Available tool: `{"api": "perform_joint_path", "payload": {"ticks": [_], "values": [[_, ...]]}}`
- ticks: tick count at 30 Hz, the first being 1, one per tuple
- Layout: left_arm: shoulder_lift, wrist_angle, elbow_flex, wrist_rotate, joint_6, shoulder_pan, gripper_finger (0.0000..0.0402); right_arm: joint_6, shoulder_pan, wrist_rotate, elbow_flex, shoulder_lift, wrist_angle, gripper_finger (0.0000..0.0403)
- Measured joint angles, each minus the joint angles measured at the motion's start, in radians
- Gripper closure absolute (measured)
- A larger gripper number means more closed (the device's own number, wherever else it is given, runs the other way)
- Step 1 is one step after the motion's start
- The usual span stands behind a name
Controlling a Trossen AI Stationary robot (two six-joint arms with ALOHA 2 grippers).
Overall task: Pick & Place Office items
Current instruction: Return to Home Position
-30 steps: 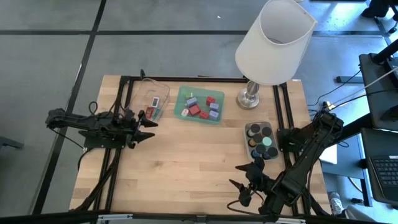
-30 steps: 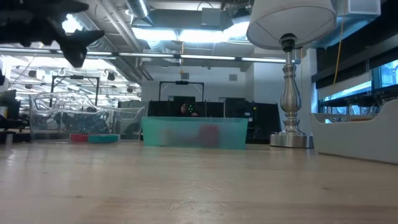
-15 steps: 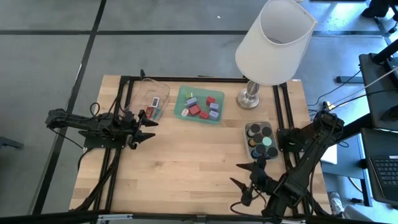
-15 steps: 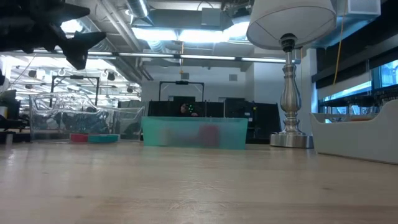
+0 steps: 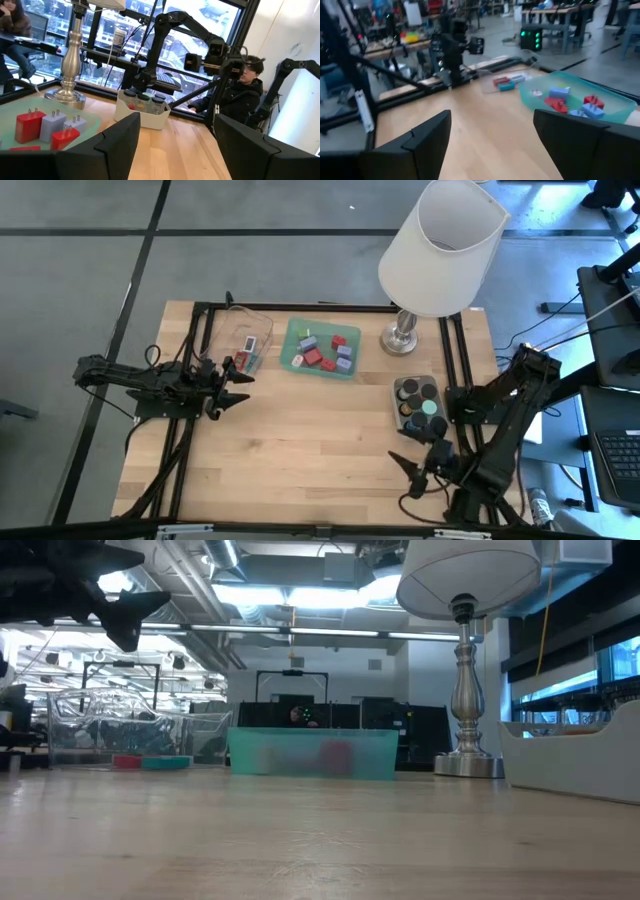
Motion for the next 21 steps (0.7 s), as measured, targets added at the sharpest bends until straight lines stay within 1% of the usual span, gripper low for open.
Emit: {"api": "perform_joint_path", "payload": {"ticks": [2,5,8,10,13,15,17,18,19,21], "values": [[0.0,0.0,0.0,0.0,0.0,0.0,0.0151,0.064,-0.008,0.027,-0.049,0.0,0.001,0.0114],[0.0,0.0,0.0,0.0,0.0,0.0,0.0151,0.208,-0.025,0.05,-0.138,0.0,0.009,0.0114],[0.0,0.0,0.0,-0.008,0.008,0.0,0.0151,0.369,-0.043,0.052,-0.225,0.0,0.027,0.0114],[0.0,0.0,0.0,-0.022,0.012,0.0,0.0151,0.45,-0.055,0.052,-0.278,0.0,0.072,0.0114],[0.0,0.0,0.0,-0.03,0.013,0.0,0.0151,0.572,-0.072,0.009,-0.338,0.0,0.135,0.0114],[0.0,0.0,0.0,-0.029,0.019,0.0,0.0151,0.668,-0.085,-0.067,-0.362,0.0,0.179,0.0114],[0.0,0.0,0.0,-0.026,0.026,0.0,0.0151,0.69,-0.101,-0.159,-0.372,0.0,0.24,0.0114],[0.0,0.0,0.0,-0.026,0.026,0.0,0.0151,0.666,-0.109,-0.198,-0.373,0.0,0.285,0.0114],[0.0,0.0,0.0,-0.026,0.026,0.0,0.0151,0.622,-0.118,-0.225,-0.374,0.0,0.334,0.0114],[0.0,0.0,0.0,-0.025,0.026,0.0,0.0151,0.483,-0.137,-0.253,-0.374,0.0,0.482,0.0114]]}}
